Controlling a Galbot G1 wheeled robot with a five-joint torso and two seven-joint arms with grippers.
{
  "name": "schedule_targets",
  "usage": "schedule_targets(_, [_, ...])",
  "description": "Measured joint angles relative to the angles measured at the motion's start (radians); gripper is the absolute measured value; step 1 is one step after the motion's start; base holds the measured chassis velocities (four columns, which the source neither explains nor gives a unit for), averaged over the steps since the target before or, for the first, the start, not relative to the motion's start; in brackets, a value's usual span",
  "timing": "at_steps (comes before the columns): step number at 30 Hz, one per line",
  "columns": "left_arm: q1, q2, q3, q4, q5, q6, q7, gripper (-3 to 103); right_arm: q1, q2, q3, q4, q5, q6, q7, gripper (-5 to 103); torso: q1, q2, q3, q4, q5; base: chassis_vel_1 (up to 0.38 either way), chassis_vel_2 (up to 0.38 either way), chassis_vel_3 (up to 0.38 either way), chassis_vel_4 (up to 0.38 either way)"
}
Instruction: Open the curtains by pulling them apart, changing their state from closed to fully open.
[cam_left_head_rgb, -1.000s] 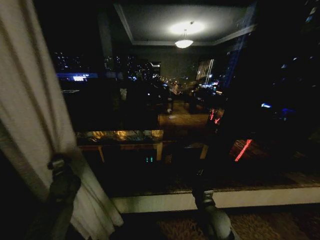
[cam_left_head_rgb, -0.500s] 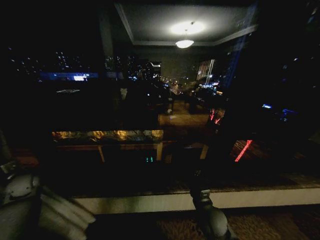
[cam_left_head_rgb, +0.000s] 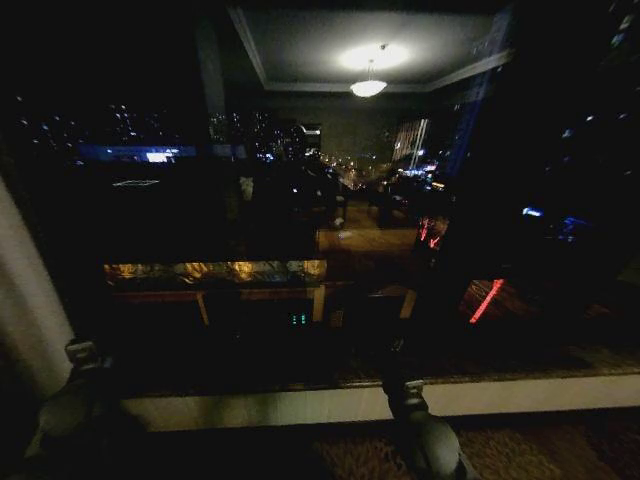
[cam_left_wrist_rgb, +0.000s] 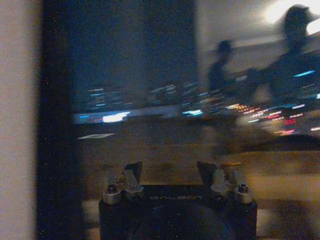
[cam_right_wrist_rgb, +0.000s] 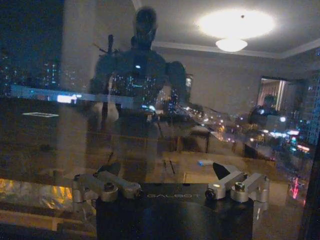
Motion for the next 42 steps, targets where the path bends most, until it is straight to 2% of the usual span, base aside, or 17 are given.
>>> schedule_targets(1, [0.024,-0.008,0.001,-0.024,-0.007,-0.006,0.04,67,0.0,0.0,0.0,0.005,0.002,-0.006,0.001,100,0.0,0.0,0.0,0.0,-0.0001,0.0,0.0,0.0,0.0])
schedule_targets(2, [0.04,-0.013,0.002,-0.04,-0.01,-0.009,0.072,73,0.001,0.0,0.001,0.009,0.005,-0.009,0.002,100,0.0,0.0,0.0,0.0,-0.0001,0.0,0.0,0.0,0.0])
schedule_targets(3, [0.04,-0.013,0.002,-0.04,-0.01,-0.009,0.072,73,0.001,0.0,0.001,0.009,0.005,-0.009,0.002,100,0.0,0.0,0.0,0.0,-0.0001,0.0,0.0,0.0,0.0])
schedule_targets(6, [0.073,-0.024,0.002,-0.068,-0.017,-0.019,0.141,89,0.002,-0.002,0.015,0.026,0.033,-0.019,0.022,100,0.0,0.0,0.0,0.0,-0.0002,0.0,0.0,0.0,0.0])
schedule_targets(11, [0.086,-0.03,0.001,-0.067,-0.02,-0.034,0.161,100,0.002,-0.004,0.031,0.042,0.052,-0.048,0.051,100,0.0,0.0,0.0,-0.0001,-0.0001,0.0,0.0,0.0,0.0])
schedule_targets(26, [0.081,-0.034,0.002,-0.047,-0.015,-0.037,0.156,100,0.007,-0.004,0.029,0.042,0.055,-0.065,0.054,100,0.0,0.0,0.0,0.0,-0.0004,-0.022,-0.024,0.027,0.024])
schedule_targets(42, [0.077,-0.044,0.001,-0.046,-0.005,-0.038,0.15,100,0.0,-0.004,0.033,0.056,0.053,-0.063,0.053,100,0.0,0.0,0.0,0.0,-0.0004,-0.233,-0.273,0.244,0.264])
